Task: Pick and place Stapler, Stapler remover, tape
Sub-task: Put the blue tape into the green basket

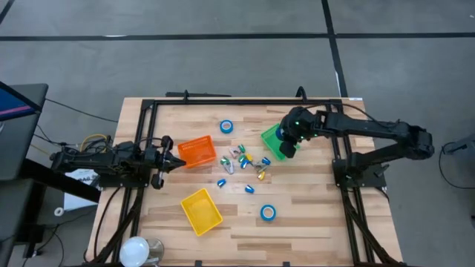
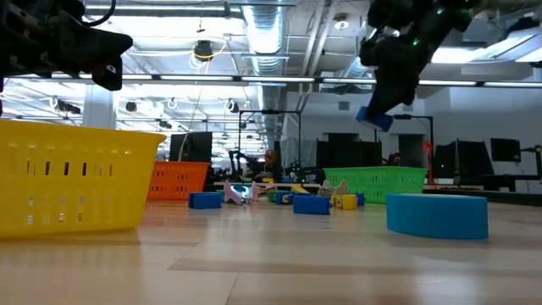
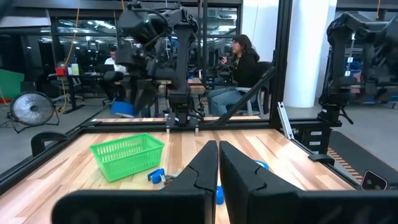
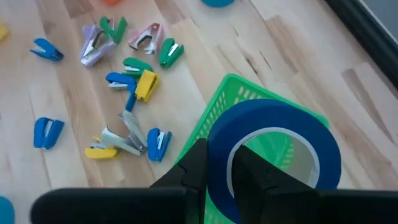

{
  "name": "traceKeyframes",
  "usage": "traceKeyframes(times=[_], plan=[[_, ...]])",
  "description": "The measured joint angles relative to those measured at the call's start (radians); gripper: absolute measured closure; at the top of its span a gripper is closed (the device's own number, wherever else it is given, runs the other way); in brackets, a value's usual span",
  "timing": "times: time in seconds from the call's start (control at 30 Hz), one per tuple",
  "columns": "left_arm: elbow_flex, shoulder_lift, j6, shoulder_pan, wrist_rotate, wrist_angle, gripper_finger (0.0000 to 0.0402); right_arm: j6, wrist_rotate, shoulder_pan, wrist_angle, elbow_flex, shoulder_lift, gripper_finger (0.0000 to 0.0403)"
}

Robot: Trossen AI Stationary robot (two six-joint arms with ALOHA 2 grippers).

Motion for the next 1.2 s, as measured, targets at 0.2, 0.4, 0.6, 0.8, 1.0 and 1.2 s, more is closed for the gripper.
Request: traceKeyframes(times=[0.2,0.4,0.6,0.8,1.0,1.2], plan=[[0.000,0.000,0.000,0.000,0.000,0.001,0.0393,-0.042,-0.002,-0.037,0.053,0.000,0.112,0.0359],[0.000,0.000,0.000,0.000,0.000,0.002,0.0393,-0.061,-0.036,-0.073,0.066,0.000,0.224,0.0358],[0.000,0.000,0.000,0.000,0.000,0.005,0.0393,-0.074,-0.080,-0.082,0.069,0.000,0.294,0.0345],[0.000,0.000,0.000,0.000,0.000,0.006,0.0393,-0.089,-0.105,-0.081,0.085,0.000,0.297,0.0330],[0.000,0.000,0.000,0.000,0.000,0.008,0.0393,-0.089,-0.104,-0.093,0.092,0.000,0.286,0.0283],[0.000,0.000,0.000,0.000,0.000,0.011,0.0393,-0.089,-0.105,-0.094,0.094,0.000,0.285,0.0205]])
